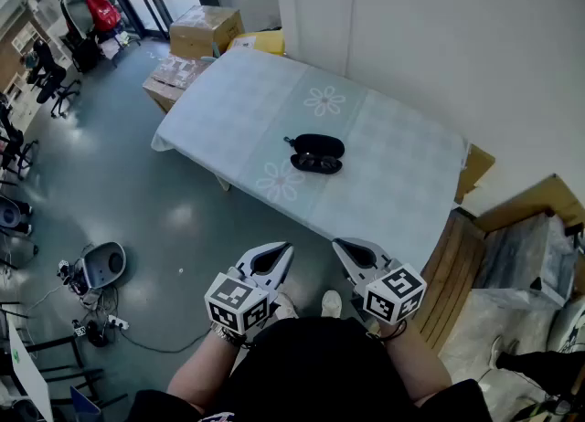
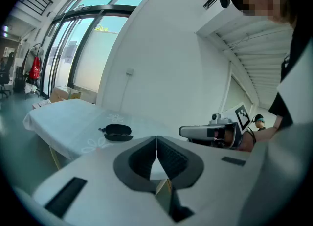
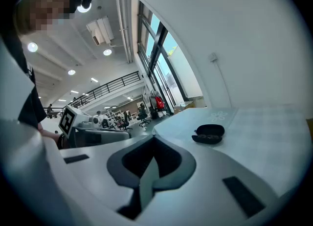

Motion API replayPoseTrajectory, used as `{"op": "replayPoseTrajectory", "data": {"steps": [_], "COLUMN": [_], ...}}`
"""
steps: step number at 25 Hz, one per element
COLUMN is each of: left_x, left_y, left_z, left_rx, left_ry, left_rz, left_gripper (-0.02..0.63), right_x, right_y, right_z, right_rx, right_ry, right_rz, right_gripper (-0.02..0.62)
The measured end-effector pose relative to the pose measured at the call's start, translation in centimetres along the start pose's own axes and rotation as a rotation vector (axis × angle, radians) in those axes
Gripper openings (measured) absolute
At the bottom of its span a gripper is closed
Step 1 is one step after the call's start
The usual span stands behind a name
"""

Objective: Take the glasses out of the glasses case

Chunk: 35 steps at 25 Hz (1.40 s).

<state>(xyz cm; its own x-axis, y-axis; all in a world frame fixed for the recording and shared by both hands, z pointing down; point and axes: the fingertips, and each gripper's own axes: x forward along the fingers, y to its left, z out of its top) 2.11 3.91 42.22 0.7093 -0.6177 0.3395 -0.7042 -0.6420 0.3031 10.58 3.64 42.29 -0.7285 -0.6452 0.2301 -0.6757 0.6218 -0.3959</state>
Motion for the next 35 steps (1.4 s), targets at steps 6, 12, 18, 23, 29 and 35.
{"op": "replayPoseTrajectory", "data": {"steps": [6, 12, 18, 23, 29, 35], "left_x": [-0.4, -1.0, -1.9, -3.0, -4.9, -6.3], "left_y": [0.4, 0.5, 1.2, 2.2, 4.0, 5.9], "left_z": [-0.3, -0.2, -0.4, -0.7, -1.0, -1.3], "left_rx": [0.0, -0.002, -0.012, -0.024, -0.04, -0.051], "left_ry": [-0.002, -0.011, -0.017, -0.022, -0.026, -0.029], "left_rz": [0.002, 0.0, 0.0, -0.001, -0.004, -0.008], "left_gripper": [0.031, 0.031, 0.031, 0.031, 0.031, 0.031], "right_x": [0.3, 0.5, 1.4, 2.4, 4.3, 6.0], "right_y": [0.4, 1.1, 2.7, 3.7, 5.4, 6.5], "right_z": [-0.3, -0.3, -0.1, -0.7, -0.8, -1.1], "right_rx": [-0.001, -0.014, -0.042, -0.045, -0.054, -0.058], "right_ry": [0.001, -0.003, -0.006, 0.01, 0.027, 0.036], "right_rz": [-0.001, 0.012, 0.045, 0.045, 0.043, 0.03], "right_gripper": [0.023, 0.023, 0.023, 0.023, 0.023, 0.023]}}
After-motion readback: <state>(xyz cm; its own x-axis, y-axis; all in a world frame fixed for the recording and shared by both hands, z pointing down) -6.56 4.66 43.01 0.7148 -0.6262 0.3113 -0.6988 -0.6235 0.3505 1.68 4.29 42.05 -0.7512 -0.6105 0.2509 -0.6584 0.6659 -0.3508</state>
